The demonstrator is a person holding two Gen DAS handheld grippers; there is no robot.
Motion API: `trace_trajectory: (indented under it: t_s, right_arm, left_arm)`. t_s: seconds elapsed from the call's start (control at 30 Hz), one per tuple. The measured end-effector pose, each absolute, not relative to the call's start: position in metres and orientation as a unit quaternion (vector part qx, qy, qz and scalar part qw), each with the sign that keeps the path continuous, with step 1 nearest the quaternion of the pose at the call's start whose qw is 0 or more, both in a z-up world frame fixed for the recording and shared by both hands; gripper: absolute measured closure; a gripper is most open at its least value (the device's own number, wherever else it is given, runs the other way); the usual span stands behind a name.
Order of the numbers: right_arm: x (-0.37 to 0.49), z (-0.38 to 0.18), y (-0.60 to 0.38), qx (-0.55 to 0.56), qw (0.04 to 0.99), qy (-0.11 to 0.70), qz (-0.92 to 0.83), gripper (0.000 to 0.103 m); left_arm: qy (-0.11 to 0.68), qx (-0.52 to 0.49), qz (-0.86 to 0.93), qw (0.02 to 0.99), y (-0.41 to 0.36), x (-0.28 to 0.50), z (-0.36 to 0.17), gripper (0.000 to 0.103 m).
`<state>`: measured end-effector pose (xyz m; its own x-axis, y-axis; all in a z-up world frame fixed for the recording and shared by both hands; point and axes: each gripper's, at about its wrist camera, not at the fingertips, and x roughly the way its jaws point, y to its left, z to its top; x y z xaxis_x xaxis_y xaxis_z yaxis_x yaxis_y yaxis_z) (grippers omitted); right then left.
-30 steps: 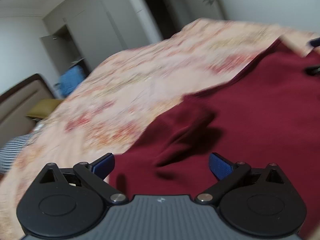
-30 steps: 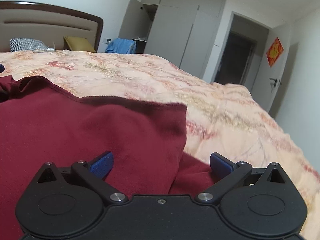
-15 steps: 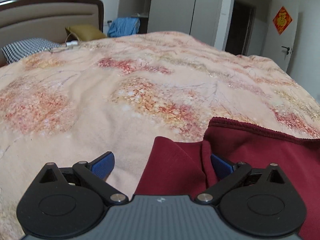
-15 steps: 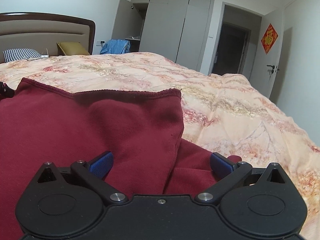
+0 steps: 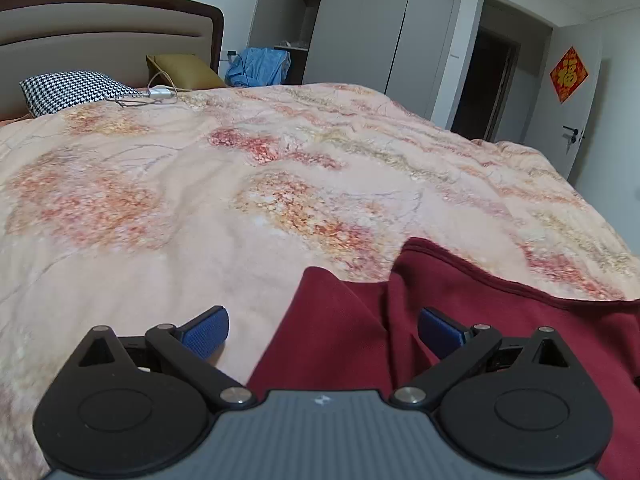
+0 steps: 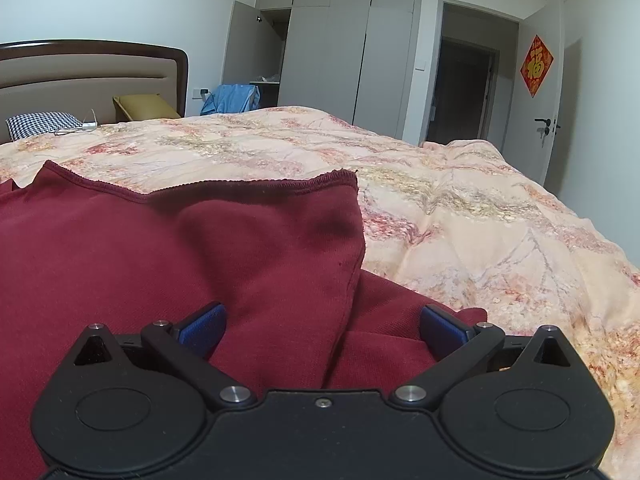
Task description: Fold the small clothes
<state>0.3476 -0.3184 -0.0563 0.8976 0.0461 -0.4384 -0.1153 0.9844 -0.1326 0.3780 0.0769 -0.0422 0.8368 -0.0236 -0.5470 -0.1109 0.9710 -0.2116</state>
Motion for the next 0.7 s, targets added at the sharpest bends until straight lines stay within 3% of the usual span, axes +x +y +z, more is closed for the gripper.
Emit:
trace_trajectory:
  t_s: [0.3,0.7]
  right_arm:
    - [0.341,-0.057,-0.310,-0.100,0.973,0.207,0.026,0.001]
    - [0.317,-0.062,-0.270,-0.233,0.963,0.122,-0.065,0.001]
  left_arm:
    - [0.251,-0.118,0.041,0.960,0.055,0.300,-0.030,0.000]
    - [0.239,-0.189,0.006,0.953,0.027,0.233,-0.075,0.000]
